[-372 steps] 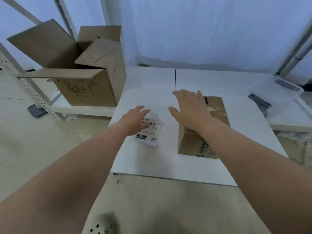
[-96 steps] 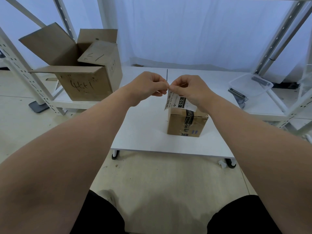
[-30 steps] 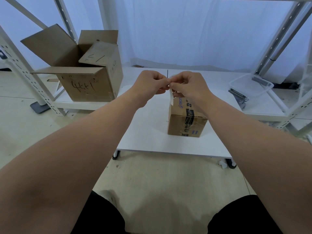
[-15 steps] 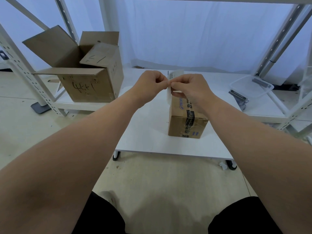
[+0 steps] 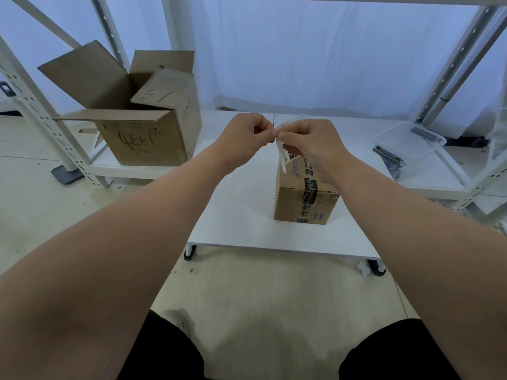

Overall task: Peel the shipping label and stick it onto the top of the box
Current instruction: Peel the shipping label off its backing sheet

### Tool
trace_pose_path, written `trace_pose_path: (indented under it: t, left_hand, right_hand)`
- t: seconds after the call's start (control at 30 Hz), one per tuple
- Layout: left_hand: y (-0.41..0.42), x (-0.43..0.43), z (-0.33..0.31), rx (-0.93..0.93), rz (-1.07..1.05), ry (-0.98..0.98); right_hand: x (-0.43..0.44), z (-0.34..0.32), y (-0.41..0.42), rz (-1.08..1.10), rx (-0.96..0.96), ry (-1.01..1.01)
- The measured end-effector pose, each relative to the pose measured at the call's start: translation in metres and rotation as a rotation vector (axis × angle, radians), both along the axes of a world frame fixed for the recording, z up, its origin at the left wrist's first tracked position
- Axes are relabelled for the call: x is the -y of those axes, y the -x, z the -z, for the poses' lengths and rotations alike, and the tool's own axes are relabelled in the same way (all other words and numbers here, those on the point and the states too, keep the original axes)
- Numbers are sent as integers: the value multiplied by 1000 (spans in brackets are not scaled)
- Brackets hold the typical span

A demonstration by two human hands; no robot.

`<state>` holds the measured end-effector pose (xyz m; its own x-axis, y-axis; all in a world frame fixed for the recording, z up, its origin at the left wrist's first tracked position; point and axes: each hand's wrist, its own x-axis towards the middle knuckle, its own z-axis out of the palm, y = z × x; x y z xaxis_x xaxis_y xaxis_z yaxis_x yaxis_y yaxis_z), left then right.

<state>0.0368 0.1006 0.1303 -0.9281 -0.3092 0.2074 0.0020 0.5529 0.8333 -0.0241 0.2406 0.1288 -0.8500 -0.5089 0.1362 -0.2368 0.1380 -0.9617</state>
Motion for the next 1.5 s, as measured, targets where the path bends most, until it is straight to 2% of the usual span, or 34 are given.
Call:
trace_pose_path:
  t: [0.4,0.5,0.67,0.8,1.2,1.5]
  left_hand:
    - [-1,0,-2,-13,9,-96]
    - [-1,1,-1,-25,24,-178]
    - [-2,3,-2,-25,46,-441]
    - [-1,4,-2,21,35,-533]
    - [2,4,-1,49,17,-558]
    - [2,1,-3,45,-23,-484]
  right_hand:
    - [0,-1,-1,-7,37,25]
    - [0,0,0,-2,39,22]
    - [0,1,1,6,63,47]
    - [0,2,1,5,50,36]
    - [-1,2,0,-10,-50,-11]
    - [-2,1,-1,-12,-61,-10]
